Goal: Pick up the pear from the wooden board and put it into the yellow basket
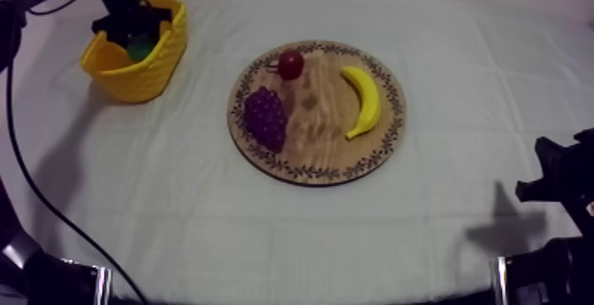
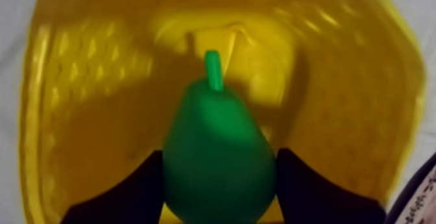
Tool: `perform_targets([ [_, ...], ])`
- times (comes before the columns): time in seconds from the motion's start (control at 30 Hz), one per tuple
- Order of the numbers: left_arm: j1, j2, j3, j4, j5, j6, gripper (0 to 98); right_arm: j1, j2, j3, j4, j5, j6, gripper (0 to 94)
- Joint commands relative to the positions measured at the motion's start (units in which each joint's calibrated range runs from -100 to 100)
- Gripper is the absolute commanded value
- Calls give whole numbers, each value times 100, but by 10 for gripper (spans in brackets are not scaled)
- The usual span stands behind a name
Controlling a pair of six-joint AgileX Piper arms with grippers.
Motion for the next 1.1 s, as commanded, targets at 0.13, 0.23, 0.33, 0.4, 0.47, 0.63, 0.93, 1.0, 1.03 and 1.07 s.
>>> perform_targets([
  [0.13, -71, 479, -226, 127, -199, -126, 645, 1, -2, 4, -1, 1, 0, 3],
  [0.23, -88, 536, -295, 236, -352, -231, 735, 1, -2, 4, -1, 1, 0, 3],
  [0.33, -94, 406, -219, 304, -490, -291, 762, 1, -2, 4, -1, 1, 0, 3],
  [0.4, -78, 190, -88, 305, -563, -301, 731, 1, -2, 4, -1, 1, 0, 3],
  [0.47, -63, -115, 60, 280, -596, -290, 669, 1, -2, 4, -1, 1, -1, 3],
  [0.63, -24, -1118, 488, 198, -582, -229, 550, 1, -2, 4, -1, 1, 0, 3],
  [0.93, 98, -3490, 1769, 71, -660, -38, 51, 1, -2, 4, -1, 1, 0, 3],
  [1.0, 142, -4104, 2243, 34, -746, 43, 25, 1, -2, 4, -1, 1, 0, 3],
  [1.03, 163, -4433, 2522, 21, -818, 91, 18, 1, -2, 4, -1, 1, 0, 3],
  [1.07, 177, -4772, 2825, 11, -914, 136, 13, 1, -2, 4, -1, 1, 0, 3],
])
